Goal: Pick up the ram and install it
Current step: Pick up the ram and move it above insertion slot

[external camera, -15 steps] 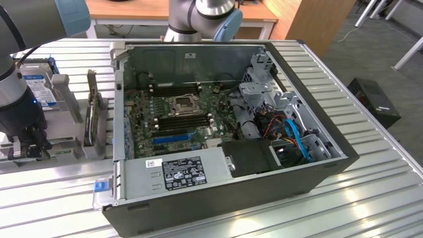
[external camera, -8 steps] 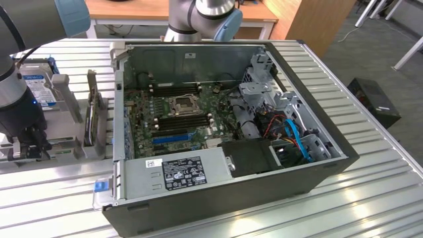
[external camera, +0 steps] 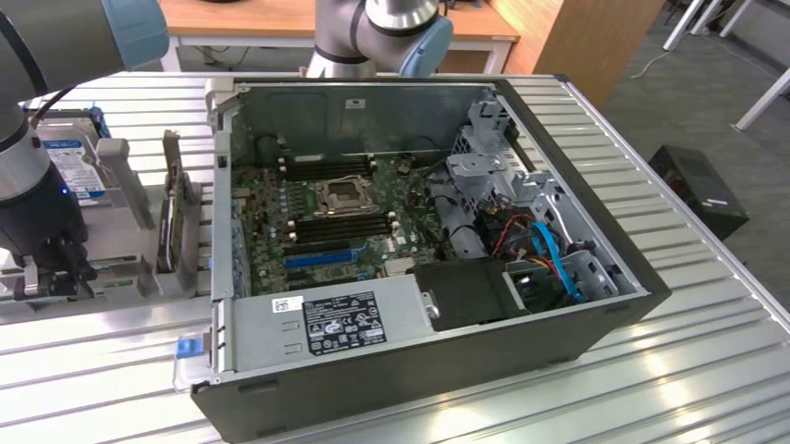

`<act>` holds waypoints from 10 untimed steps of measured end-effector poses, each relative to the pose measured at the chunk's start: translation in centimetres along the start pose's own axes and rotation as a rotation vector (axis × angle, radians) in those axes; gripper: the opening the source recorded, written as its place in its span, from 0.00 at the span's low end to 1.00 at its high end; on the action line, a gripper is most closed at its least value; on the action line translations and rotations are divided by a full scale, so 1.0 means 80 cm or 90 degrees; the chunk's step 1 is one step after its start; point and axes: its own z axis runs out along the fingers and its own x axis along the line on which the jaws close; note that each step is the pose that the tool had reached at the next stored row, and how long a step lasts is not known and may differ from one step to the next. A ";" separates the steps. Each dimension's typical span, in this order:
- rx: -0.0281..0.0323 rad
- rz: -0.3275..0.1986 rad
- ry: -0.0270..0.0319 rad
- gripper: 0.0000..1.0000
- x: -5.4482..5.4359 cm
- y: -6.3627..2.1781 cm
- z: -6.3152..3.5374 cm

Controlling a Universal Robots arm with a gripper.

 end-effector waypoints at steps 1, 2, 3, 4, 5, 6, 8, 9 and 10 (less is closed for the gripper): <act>0.0000 0.000 0.0000 0.31 0.000 0.000 0.000; -0.0001 0.000 0.0000 0.31 0.000 0.000 0.000; -0.0001 0.000 0.0000 0.31 0.001 0.000 0.000; 0.0000 0.000 0.0000 0.31 0.001 0.000 0.000; 0.0000 0.000 0.0000 0.31 0.001 0.000 0.000; 0.0001 0.000 -0.0001 0.31 0.001 0.000 0.000; 0.0000 0.000 0.0000 0.31 0.001 0.000 0.000; 0.0000 0.000 0.0000 0.31 0.001 0.000 0.000; 0.0000 0.000 0.0000 0.31 0.001 0.000 0.000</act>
